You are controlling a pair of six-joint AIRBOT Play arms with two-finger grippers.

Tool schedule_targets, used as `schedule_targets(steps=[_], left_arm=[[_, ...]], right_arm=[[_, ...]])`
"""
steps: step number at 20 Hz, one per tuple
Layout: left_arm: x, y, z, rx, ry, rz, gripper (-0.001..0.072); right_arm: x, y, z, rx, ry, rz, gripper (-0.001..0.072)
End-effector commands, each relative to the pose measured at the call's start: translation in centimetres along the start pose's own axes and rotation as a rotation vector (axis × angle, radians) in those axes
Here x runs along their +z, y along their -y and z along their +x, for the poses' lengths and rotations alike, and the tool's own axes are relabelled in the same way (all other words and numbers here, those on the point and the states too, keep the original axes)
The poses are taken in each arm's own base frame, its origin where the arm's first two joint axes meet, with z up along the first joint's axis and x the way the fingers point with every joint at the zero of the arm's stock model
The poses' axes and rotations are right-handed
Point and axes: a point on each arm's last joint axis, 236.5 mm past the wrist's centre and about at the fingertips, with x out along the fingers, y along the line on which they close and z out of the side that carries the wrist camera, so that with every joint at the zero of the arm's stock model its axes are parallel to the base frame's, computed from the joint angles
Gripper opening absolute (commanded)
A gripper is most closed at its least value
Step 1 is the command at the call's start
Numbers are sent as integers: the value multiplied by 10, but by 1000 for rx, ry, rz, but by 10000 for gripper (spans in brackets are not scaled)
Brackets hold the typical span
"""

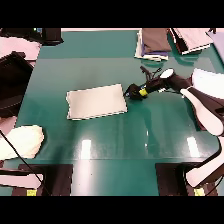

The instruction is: Fold the shirts.

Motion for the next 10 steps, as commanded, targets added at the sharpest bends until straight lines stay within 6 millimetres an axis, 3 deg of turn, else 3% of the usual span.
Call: schedule_targets(steps=[1,3,6,8,10], left_arm=[[-2,6,2,-12,-6,10,31],[-5,7,2,-18,-19,8,31],[-8,11,1,-33,-34,3,30],[-13,17,3,-44,-54,11,29],[-17,26,4,-51,-69,28,29]], right_arm=[[-6,-10,41,41,-49,21,555],[-6,-31,65,48,-69,-41,509],[-1,-64,90,60,-60,-138,139],[11,-82,87,70,-27,-190,54],[33,-88,65,58,14,-238,18]])
